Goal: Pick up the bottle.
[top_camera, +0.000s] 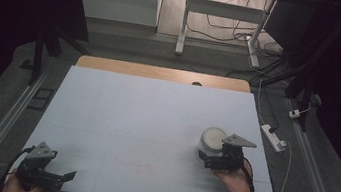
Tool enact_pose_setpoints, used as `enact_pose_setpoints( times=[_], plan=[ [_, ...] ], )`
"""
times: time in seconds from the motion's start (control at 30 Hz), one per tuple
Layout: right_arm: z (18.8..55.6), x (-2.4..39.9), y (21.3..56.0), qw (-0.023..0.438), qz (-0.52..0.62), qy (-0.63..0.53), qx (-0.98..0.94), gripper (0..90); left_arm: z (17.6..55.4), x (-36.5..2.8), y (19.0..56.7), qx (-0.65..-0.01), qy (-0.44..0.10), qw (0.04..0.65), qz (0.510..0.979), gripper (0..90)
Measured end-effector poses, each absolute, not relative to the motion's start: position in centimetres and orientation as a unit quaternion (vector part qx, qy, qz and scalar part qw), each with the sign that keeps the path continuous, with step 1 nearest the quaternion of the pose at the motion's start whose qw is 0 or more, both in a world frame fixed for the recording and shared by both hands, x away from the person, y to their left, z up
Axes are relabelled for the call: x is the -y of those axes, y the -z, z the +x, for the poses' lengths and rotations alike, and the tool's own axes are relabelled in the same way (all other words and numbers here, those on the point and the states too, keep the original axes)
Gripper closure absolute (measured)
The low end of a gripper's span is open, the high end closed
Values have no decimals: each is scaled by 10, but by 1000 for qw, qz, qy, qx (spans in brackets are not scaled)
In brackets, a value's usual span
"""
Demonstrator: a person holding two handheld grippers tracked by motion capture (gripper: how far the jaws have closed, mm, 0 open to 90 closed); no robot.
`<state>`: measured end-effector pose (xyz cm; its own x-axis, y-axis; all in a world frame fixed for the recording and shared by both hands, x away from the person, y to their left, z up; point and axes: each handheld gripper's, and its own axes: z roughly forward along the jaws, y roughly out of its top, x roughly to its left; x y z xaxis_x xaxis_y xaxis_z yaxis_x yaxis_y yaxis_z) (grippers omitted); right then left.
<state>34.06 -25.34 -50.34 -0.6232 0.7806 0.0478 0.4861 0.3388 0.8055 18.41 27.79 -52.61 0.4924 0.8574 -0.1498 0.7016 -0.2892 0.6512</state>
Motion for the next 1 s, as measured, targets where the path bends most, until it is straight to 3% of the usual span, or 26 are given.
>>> enact_pose_setpoints(
  times=[0.37,1.0],
  plan=[
    [343,252,501,188,396,-410,-800,50,184,-278,526,-488,-113,337,797,15],
    [340,251,499,192,381,-411,-806,62,184,-278,526,-482,-113,342,798,14]
  ],
)
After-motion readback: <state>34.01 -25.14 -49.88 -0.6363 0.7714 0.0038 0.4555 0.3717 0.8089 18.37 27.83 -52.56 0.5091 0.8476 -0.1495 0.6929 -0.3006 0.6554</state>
